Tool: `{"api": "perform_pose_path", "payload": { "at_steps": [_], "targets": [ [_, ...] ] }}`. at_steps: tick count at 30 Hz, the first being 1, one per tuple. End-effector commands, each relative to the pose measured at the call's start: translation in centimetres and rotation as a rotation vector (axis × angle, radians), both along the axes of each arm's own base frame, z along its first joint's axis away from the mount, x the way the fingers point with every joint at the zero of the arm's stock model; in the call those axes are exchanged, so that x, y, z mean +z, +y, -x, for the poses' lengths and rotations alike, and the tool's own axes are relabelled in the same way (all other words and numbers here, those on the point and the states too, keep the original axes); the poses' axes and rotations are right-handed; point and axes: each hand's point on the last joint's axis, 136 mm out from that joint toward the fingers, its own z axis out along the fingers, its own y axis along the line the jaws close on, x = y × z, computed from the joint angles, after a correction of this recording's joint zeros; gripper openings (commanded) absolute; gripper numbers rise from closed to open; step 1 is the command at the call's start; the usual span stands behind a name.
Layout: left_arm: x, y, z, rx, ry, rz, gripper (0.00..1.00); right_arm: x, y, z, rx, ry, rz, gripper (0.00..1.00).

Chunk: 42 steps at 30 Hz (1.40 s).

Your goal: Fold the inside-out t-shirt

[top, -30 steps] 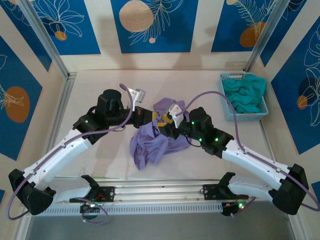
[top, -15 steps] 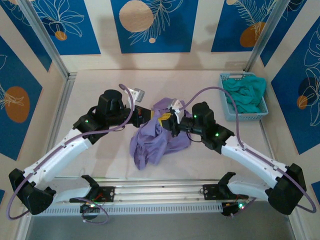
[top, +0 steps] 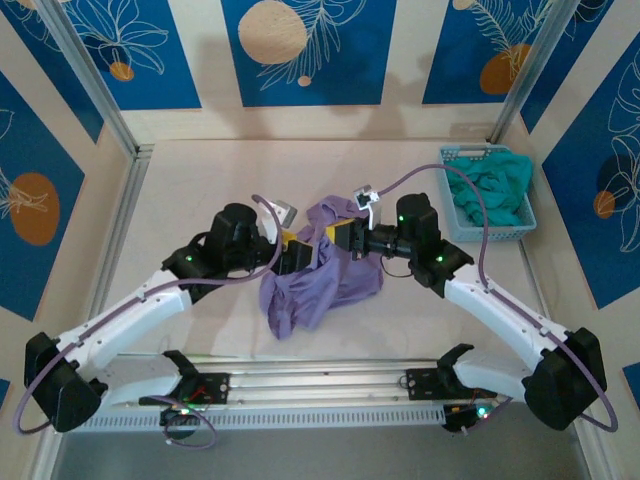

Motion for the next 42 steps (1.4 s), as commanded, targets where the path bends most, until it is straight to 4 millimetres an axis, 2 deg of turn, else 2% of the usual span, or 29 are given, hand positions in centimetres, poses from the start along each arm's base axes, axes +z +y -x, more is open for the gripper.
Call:
{"api": "perform_pose_path", "payload": {
  "at_steps": [1, 4, 6, 7, 9, 11, 12, 17, 24, 34, 42],
  "targets": [
    [0.7, -1.5, -1.0, -0.043, -0.084, 0.003, 0.62, 2.8, 0.4, 0.5, 0.039, 0.003, -0.087, 0.01],
    [0.5, -2.8, -1.6, -0.078, -0.08, 0.012, 0.55, 2.7, 0.0, 0.5, 0.027, 0.007, -0.086, 0.01],
    [0.4, -3.6, -1.5, -0.105, -0.064, 0.03, 0.46, 2.5, -0.3, 0.4, 0.02, 0.016, -0.089, 0.0],
    [0.3, -3.8, -1.5, -0.114, -0.059, 0.033, 0.39, 2.6, -0.4, 0.4, 0.021, 0.016, -0.092, 0.01],
    [0.4, -3.9, -1.4, -0.122, -0.046, 0.04, 0.16, 2.3, -0.9, 0.1, 0.001, 0.016, -0.078, 0.01],
    [1.0, -3.6, -1.0, -0.132, -0.042, 0.065, 0.03, 1.4, -1.9, -0.8, -0.063, 0.022, -0.021, 0.05],
    [1.5, -3.4, -0.7, -0.138, -0.04, 0.087, 0.0, 0.9, -2.4, -1.1, -0.091, 0.013, 0.013, 0.08],
    [3.2, -2.6, 0.4, -0.17, -0.009, 0.179, 0.0, -0.8, -3.8, -1.4, -0.144, -0.021, 0.124, 0.25],
    [4.5, -1.9, 0.7, -0.175, 0.005, 0.239, 0.0, -1.0, -4.8, 0.1, -0.136, -0.083, 0.158, 0.35],
    [4.4, -1.5, 0.5, -0.165, 0.016, 0.242, 0.0, -0.1, -6.1, 1.3, -0.17, -0.12, 0.17, 0.39],
    [4.4, -1.5, 0.6, -0.169, 0.014, 0.244, 0.0, 1.4, -4.3, 0.8, -0.107, -0.077, 0.095, 0.35]
  ]
}}
